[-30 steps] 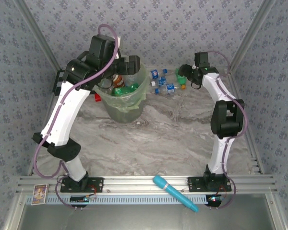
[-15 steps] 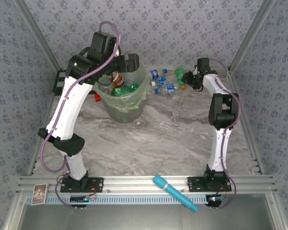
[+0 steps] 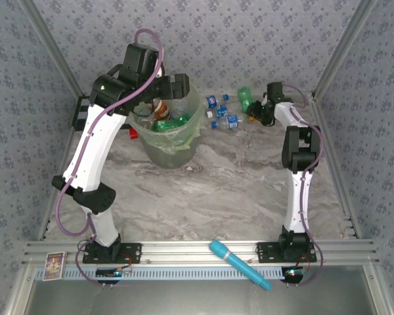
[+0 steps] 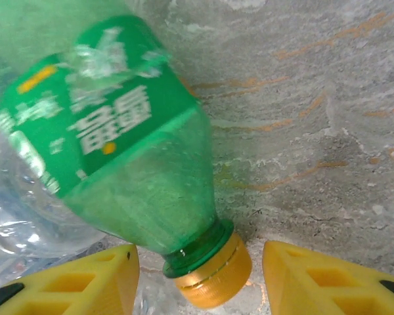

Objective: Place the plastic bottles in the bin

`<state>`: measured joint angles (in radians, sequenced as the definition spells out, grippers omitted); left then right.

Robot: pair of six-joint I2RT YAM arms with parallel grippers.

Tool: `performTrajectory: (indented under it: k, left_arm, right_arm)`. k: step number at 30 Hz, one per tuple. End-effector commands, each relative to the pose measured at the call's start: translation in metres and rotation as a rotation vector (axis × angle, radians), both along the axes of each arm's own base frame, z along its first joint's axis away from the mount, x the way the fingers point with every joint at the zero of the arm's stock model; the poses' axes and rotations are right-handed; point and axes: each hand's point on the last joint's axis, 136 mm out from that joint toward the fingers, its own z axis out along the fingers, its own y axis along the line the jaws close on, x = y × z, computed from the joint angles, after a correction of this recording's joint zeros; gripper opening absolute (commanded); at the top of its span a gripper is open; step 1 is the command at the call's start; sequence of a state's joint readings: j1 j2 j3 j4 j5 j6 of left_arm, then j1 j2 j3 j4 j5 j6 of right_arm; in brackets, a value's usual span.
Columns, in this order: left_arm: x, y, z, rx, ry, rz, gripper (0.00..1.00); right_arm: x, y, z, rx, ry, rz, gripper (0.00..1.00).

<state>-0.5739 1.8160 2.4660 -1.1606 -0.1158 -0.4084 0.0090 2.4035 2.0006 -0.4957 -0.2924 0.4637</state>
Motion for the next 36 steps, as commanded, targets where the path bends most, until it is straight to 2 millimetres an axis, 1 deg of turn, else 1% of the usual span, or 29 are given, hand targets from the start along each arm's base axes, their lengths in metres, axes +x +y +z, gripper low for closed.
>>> performTrajectory:
  k: [1,3,6,9,13,16,20,23,31,36]
  left_arm:
    - [0.000,0.003,0.003,-0.002,-0.001,0.005,1.00]
    - [0.000,0.003,0.003,-0.004,0.001,0.007,1.00]
    - [0.001,0.003,0.001,-0.005,0.006,0.009,1.00]
    - [0.001,0.004,0.001,-0.005,0.007,0.013,1.00]
    - [0.002,0.004,0.001,-0.001,0.006,0.018,1.00]
    - [0.003,0.003,-0.001,-0.003,0.009,0.017,1.00]
    - [0.004,0.002,-0.003,-0.002,0.013,0.016,1.00]
    - [0.005,0.002,-0.004,0.000,0.017,0.017,1.00]
    - [0.007,0.003,-0.004,0.003,0.018,0.019,1.00]
    - [0.006,0.004,-0.003,0.005,0.020,0.018,1.00]
  right_arm:
    - [-0.001,-0.001,-0.010,0.002,0.026,0.020,0.54]
    - [-0.001,0.001,-0.012,-0.002,0.029,0.027,0.55]
    - [0.001,0.001,-0.010,-0.013,0.019,0.039,0.59]
    - [0.003,0.003,-0.004,-0.023,0.000,0.052,0.63]
    - [0.007,0.005,0.007,-0.040,-0.050,0.079,0.66]
    - [0.008,0.005,0.011,-0.035,-0.064,0.081,0.71]
    - [0.015,-0.004,0.014,-0.031,-0.101,0.069,0.75]
    - [0.022,-0.003,0.013,0.011,-0.135,0.089,0.75]
    - [0.031,0.008,0.004,0.144,-0.153,0.148,0.72]
    - [0.033,0.015,0.005,0.209,-0.162,0.168,0.68]
